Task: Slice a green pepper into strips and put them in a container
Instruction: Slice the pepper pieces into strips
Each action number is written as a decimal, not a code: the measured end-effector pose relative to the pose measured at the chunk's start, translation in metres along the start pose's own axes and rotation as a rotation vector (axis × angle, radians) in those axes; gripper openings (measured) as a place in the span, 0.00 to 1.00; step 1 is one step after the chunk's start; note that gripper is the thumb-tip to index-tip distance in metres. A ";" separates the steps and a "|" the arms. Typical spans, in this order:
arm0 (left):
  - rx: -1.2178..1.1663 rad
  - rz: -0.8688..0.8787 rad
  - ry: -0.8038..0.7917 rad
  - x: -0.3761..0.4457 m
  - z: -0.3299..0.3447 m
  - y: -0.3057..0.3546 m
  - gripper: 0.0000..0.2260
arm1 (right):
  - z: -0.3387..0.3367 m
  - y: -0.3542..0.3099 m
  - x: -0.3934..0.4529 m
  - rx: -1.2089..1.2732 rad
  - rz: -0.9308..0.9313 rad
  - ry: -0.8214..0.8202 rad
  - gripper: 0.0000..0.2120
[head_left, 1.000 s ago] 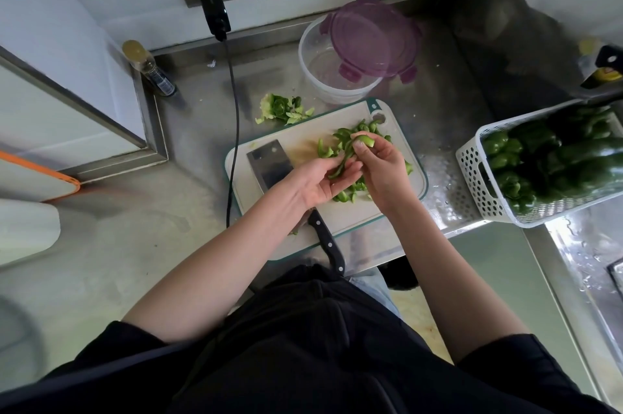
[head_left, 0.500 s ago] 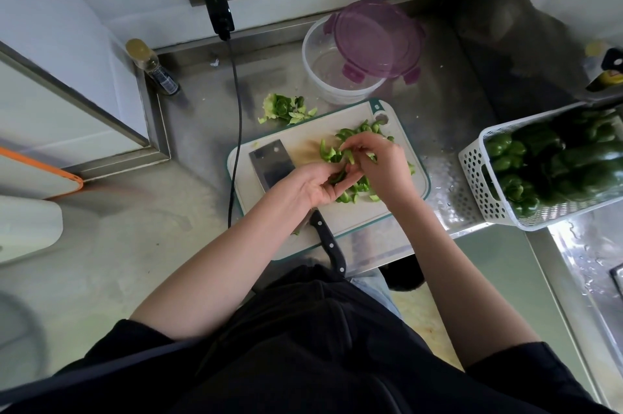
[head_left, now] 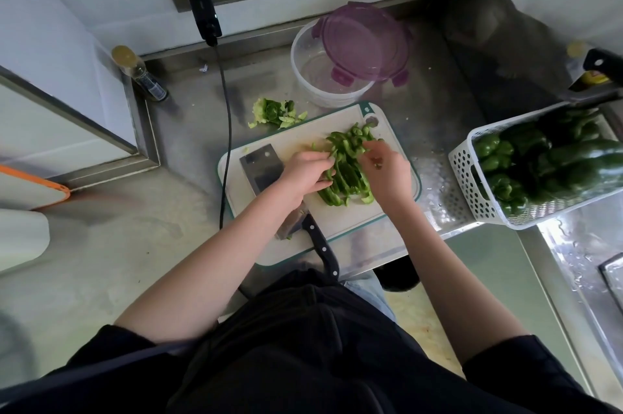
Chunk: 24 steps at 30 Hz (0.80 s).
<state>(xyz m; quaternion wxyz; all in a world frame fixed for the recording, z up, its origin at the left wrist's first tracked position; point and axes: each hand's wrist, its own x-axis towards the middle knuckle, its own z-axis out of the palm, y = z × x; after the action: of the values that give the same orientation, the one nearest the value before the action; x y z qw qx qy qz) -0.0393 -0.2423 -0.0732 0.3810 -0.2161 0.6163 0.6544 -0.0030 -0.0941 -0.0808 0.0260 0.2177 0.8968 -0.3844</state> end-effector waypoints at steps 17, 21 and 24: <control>-0.325 0.042 -0.305 -0.028 -0.010 -0.015 0.30 | 0.033 -0.004 -0.038 -0.267 -0.357 -0.080 0.26; -0.187 0.065 -0.023 -0.031 -0.022 -0.024 0.23 | 0.037 0.000 -0.033 -0.624 -0.418 -0.290 0.28; -0.133 0.087 0.120 -0.039 -0.039 -0.031 0.16 | 0.037 -0.001 -0.040 -0.402 -0.426 -0.141 0.22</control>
<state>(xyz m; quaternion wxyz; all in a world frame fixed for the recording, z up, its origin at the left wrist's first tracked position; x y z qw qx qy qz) 0.0013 -0.2905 -0.0696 0.2995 -0.2527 0.6020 0.6957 0.0282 -0.1356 -0.0981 0.0495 -0.0123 0.9763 -0.2102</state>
